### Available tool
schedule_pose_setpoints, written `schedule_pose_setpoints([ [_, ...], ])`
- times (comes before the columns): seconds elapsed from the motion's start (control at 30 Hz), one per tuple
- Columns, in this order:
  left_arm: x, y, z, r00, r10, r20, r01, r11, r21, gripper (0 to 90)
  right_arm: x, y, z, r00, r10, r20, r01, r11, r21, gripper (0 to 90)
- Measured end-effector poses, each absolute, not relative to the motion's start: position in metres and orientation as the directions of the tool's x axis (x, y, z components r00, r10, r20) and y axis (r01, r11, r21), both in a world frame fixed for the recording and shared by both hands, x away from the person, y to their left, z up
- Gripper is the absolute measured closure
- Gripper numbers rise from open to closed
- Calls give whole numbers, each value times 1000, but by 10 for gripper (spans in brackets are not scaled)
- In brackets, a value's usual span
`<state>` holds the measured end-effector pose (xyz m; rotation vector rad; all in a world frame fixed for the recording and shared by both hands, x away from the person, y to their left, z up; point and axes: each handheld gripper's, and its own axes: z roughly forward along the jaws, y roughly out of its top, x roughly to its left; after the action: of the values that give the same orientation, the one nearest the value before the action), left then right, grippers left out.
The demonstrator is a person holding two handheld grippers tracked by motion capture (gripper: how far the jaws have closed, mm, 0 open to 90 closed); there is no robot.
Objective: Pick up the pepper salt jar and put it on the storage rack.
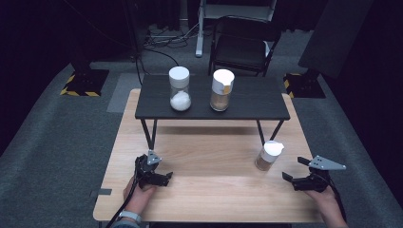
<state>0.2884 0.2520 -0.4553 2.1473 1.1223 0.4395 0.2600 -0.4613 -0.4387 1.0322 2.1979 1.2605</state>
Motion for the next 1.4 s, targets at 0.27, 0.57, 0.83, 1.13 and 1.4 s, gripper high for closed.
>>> schedule_pose_setpoints([
  [0.27, 288, 252, -455, 574, 819, -10, 594, -409, 693, 2, 261, -463, -446, -639, 769, 24, 415, 319, 852, 1],
  [0.57, 288, 252, -455, 574, 819, -10, 594, -409, 693, 2, 260, -465, -456, -629, 776, 32, 430, 314, 846, 1],
  [0.83, 288, 252, -455, 574, 819, -10, 594, -408, 693, 1, 262, -461, -460, -632, 774, 32, 448, 332, 831, 1],
  [1.13, 288, 252, -455, 574, 819, -10, 594, -408, 693, 2, 267, -455, -460, -635, 773, 22, 472, 364, 803, 0],
  [1.4, 288, 252, -455, 574, 819, -9, 595, -409, 692, 2, 270, -451, -461, -629, 777, 16, 491, 381, 784, 0],
])
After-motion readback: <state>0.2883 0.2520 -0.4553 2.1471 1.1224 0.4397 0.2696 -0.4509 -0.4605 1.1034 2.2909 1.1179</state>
